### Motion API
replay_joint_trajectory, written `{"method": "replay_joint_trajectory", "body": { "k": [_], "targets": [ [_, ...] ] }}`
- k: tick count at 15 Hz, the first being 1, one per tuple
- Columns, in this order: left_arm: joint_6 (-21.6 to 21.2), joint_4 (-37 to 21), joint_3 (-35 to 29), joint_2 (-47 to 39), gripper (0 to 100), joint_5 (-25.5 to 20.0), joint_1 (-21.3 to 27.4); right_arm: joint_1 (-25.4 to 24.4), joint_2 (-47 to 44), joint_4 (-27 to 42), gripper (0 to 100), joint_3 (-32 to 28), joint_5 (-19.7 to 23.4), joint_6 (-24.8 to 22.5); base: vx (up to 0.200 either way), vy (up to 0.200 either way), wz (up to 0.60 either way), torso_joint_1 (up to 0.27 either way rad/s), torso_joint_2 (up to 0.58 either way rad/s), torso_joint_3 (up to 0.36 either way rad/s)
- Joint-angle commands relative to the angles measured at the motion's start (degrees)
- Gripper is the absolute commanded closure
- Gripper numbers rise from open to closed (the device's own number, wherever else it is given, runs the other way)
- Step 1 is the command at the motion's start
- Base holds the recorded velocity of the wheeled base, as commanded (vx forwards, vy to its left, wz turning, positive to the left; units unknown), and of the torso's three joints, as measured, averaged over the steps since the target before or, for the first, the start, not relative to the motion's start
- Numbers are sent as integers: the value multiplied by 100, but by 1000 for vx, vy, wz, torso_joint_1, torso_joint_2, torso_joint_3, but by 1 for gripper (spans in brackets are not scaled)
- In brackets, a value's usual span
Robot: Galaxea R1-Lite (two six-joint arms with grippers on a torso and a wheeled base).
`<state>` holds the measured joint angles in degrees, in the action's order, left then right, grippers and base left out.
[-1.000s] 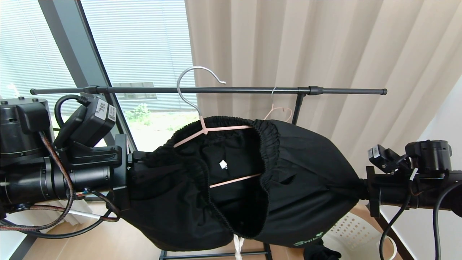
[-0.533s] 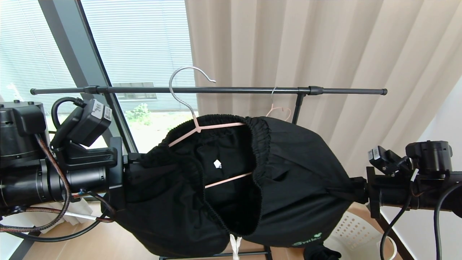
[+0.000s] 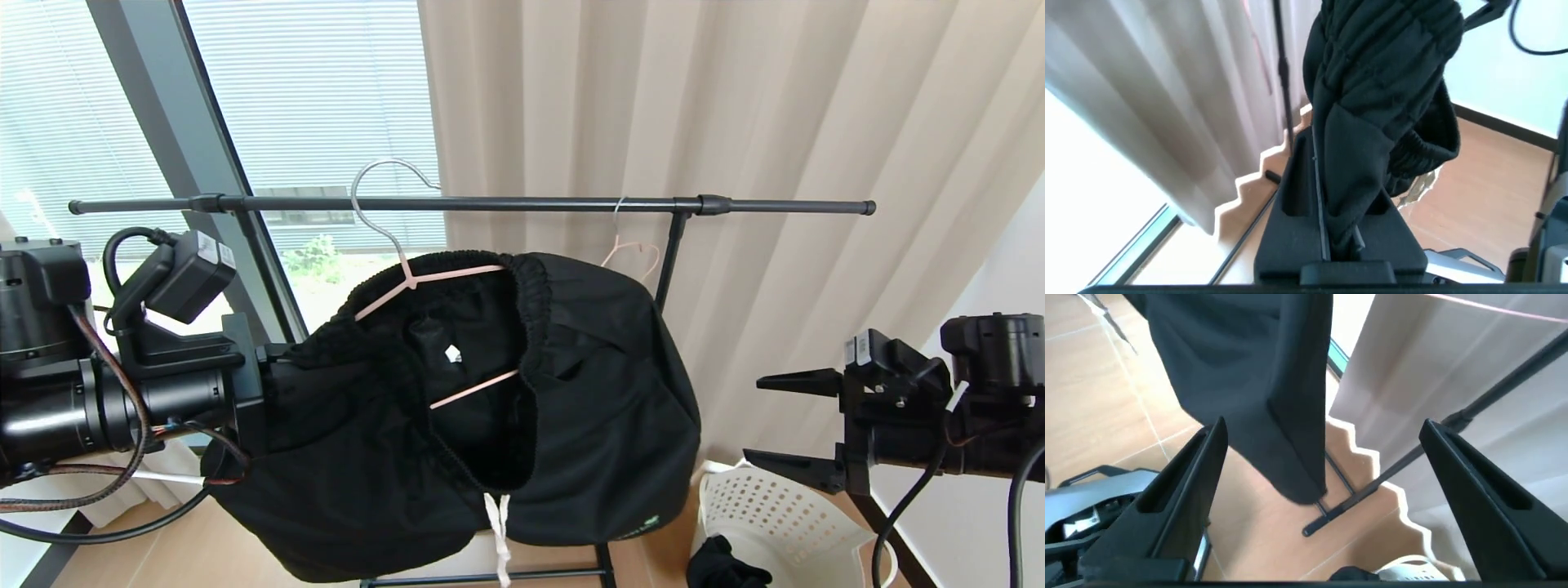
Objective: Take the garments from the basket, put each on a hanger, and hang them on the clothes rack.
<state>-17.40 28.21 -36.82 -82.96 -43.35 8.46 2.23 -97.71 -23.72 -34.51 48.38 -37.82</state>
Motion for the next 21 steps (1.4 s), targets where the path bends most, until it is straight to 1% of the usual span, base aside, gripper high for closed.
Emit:
{"method": "replay_joint_trajectory", "body": {
  "k": [1,2,3,4,5,6,7,8,9,10,11,12,14,15,16,18,19,20,21],
  "targets": [
    [-1,9,-1,-247,100,213,-73,-293,129,-10,0,-205,-295,407,0,0,0,0,0,0],
    [8,9,-27,-291,100,274,-73,-408,173,-10,0,-275,-418,591,0,0,0,0,0,0],
    [8,18,-80,-388,100,459,-55,-742,243,-10,0,-434,-892,1039,0,0,0,0,0,0],
    [8,9,-124,-441,100,564,-37,-1076,252,-18,0,-618,-1455,1523,0,0,0,0,0,0],
    [8,9,-133,-485,100,591,-29,-1366,243,-62,0,-768,-1938,1971,0,0,0,0,0,0],
    [8,0,-133,-502,100,608,-29,-1533,226,-141,0,-838,-2158,2270,0,0,0,0,0,0],
    [8,9,-150,-608,100,811,-2,-1849,156,-467,0,-952,-2545,2973,0,0,0,0,0,0],
    [8,9,-150,-625,100,872,7,-1946,94,-581,0,-1031,-2659,3131,0,0,0,0,0,0],
    [-1,0,-115,-643,100,890,15,-2148,24,-809,0,-1119,-3142,3421,0,0,0,0,0,0],
    [-27,-8,-80,-643,100,898,33,-2218,15,-818,0,-1110,-3256,3448,0,0,0,0,0,0],
    [-27,-17,-54,-678,100,942,130,-2315,-20,-809,0,-1102,-3274,3448,0,0,0,0,0,0],
    [-36,-17,-63,-783,100,1083,182,-2332,-55,-818,0,-1102,-3283,3448,0,0,0,0,0,0],
    [-53,-17,-107,-1100,100,1514,279,-2359,-73,-818,0,-1128,-3379,3448,0,0,0,0,0,0],
    [-53,-17,-133,-1240,100,1646,288,-2359,-73,-818,0,-1128,-3397,3448,0,0,0,0,0,0],
    [-53,-17,-142,-1293,100,1663,297,-2359,-73,-818,0,-1128,-3397,3448,0,0,0,0,0,0],
    [-212,-35,-89,-1662,100,1821,367,-2359,-73,-809,0,-1119,-3397,3448,0,0,0,0,0,0],
    [-546,-17,-54,-1996,100,2287,376,-2359,-91,-818,0,-1128,-3397,3448,0,0,0,0,0,0],
    [-713,-8,-80,-2190,100,2498,393,-2359,-170,-818,0,-1128,-3406,3448,0,0,0,0,0,0],
    [-765,0,-115,-2348,100,2577,446,-2350,-205,-818,0,-1154,-3406,3448,0,0,0,0,0,0]
  ]
}}
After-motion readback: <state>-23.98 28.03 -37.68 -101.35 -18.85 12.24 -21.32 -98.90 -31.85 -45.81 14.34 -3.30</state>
